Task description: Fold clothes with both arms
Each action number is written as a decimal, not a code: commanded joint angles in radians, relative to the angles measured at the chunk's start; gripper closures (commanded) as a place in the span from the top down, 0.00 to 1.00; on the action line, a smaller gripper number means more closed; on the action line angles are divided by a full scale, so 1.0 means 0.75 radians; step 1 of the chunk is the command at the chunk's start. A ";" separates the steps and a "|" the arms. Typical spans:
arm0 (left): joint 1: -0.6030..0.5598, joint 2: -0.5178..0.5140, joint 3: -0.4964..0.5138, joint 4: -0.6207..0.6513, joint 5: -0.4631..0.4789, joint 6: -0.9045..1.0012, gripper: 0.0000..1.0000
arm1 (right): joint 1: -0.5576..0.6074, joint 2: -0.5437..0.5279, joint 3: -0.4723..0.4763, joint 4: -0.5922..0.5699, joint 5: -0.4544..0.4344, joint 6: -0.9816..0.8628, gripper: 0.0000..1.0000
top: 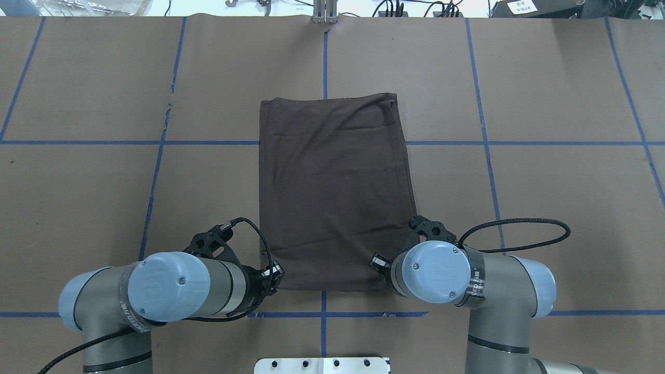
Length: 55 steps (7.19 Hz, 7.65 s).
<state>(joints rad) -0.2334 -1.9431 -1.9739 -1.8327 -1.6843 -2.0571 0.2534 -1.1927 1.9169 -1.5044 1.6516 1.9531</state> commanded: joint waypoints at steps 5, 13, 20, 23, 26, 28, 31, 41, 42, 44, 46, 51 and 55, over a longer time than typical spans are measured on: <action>0.055 0.034 -0.200 0.122 0.000 0.035 0.00 | -0.002 -0.044 0.174 0.002 0.072 0.104 0.00; -0.297 -0.149 -0.057 0.178 -0.143 0.333 0.00 | 0.410 0.164 -0.008 0.044 0.329 -0.084 0.00; -0.658 -0.415 0.765 -0.403 -0.213 0.503 0.84 | 0.650 0.635 -1.000 0.521 0.397 -0.117 0.99; -0.775 -0.494 0.957 -0.463 -0.274 0.707 1.00 | 0.719 0.668 -1.091 0.552 0.449 -0.193 1.00; -0.899 -0.382 0.906 -0.477 -0.445 0.966 1.00 | 0.921 0.526 -1.014 0.501 0.628 -0.545 1.00; -1.054 -0.145 0.718 -0.461 -0.458 1.529 1.00 | 1.077 0.219 -0.766 0.273 0.667 -1.195 1.00; -1.436 -0.013 0.693 -0.139 -0.524 2.489 1.00 | 1.328 -0.129 -0.472 -0.031 0.692 -1.952 1.00; -1.720 0.464 0.354 0.340 -0.699 2.997 1.00 | 1.809 -0.670 -0.320 -0.037 1.009 -2.418 1.00; -1.720 0.451 0.355 0.379 -0.704 3.047 1.00 | 1.818 -0.678 -0.324 -0.045 1.009 -2.503 1.00; -1.720 0.453 0.351 0.378 -0.704 3.050 1.00 | 1.838 -0.706 -0.365 -0.033 1.011 -2.633 1.00; -1.722 0.453 0.345 0.386 -0.704 3.050 1.00 | 1.875 -0.690 -0.215 -0.155 1.011 -2.617 1.00; -1.720 0.455 0.349 0.378 -0.706 3.050 1.00 | 1.853 -0.682 -0.177 -0.258 0.995 -2.610 1.00; -1.720 0.455 0.357 0.376 -0.708 3.043 1.00 | 1.806 -0.672 -0.255 -0.127 0.985 -2.512 1.00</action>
<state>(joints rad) -1.5233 -1.6015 -1.7097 -1.5505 -2.2145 0.2292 1.6128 -1.6984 1.7360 -1.6198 2.3916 0.0412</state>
